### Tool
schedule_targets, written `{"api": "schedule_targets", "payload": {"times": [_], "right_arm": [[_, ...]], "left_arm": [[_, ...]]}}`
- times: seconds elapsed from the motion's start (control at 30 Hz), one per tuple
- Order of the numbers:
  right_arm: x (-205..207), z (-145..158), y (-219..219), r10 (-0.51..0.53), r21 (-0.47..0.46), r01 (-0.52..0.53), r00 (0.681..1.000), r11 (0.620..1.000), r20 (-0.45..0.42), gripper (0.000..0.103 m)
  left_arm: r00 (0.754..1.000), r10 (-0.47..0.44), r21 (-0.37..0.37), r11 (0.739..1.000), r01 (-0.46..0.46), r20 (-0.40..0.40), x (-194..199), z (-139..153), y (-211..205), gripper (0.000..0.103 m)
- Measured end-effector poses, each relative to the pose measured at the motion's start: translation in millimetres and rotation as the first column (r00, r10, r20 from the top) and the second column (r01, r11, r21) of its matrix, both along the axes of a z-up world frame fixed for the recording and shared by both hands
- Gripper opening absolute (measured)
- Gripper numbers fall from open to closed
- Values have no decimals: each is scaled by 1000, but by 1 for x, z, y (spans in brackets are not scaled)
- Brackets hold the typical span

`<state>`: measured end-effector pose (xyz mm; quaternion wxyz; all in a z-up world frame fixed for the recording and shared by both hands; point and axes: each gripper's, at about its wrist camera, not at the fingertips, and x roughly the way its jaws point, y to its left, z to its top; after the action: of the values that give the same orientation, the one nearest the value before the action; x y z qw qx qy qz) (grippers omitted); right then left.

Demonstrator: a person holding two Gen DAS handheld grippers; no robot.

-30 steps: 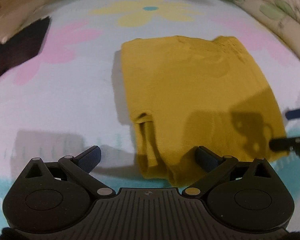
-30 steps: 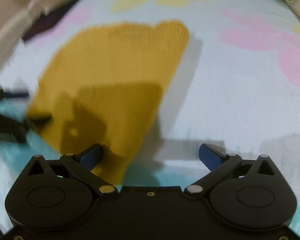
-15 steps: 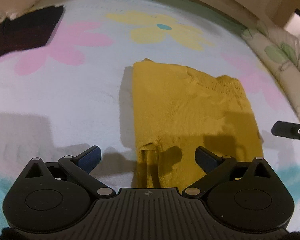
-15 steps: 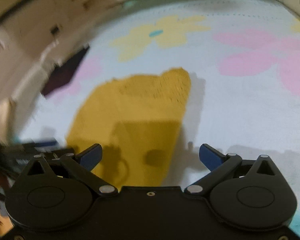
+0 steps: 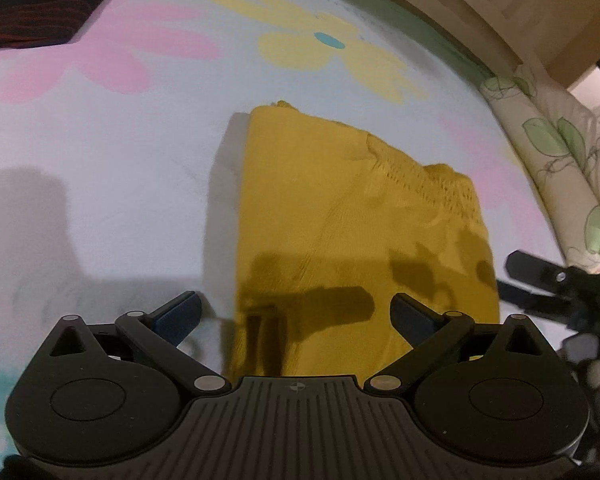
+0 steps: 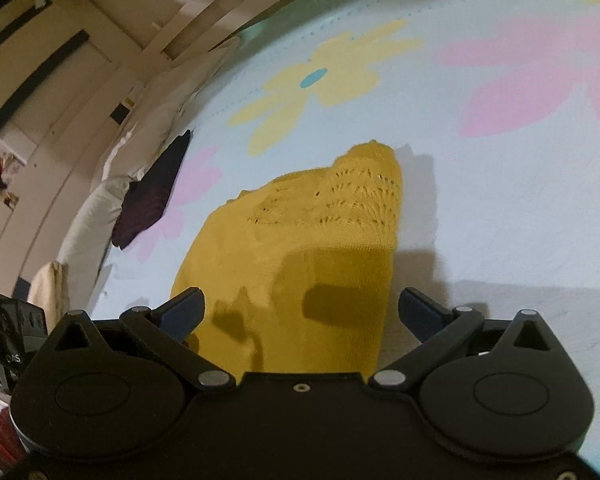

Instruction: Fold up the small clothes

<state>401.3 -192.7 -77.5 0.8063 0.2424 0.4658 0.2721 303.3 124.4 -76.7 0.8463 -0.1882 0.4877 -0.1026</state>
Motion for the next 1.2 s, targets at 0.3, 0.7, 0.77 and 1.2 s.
{"api": "schedule_targets", "payload": {"times": [0.3, 0.7, 0.77, 1.2], "right_arm": [[18, -18, 3, -15, 79, 17, 1000, 997, -18, 103], [24, -23, -4, -14, 119, 20, 999, 993, -44, 103], [22, -21, -3, -2, 102, 6, 999, 995, -40, 103], [18, -22, -3, 18, 81, -15, 999, 997, -34, 103]], "left_arm": [[999, -33, -28, 999, 34, 22, 13, 0, -3, 102], [999, 42, -99, 994, -44, -23, -2, 11, 45, 102], [999, 11, -95, 995, -16, -53, -4, 6, 41, 102], [996, -68, -160, 985, 58, -58, 12, -8, 0, 102]]}}
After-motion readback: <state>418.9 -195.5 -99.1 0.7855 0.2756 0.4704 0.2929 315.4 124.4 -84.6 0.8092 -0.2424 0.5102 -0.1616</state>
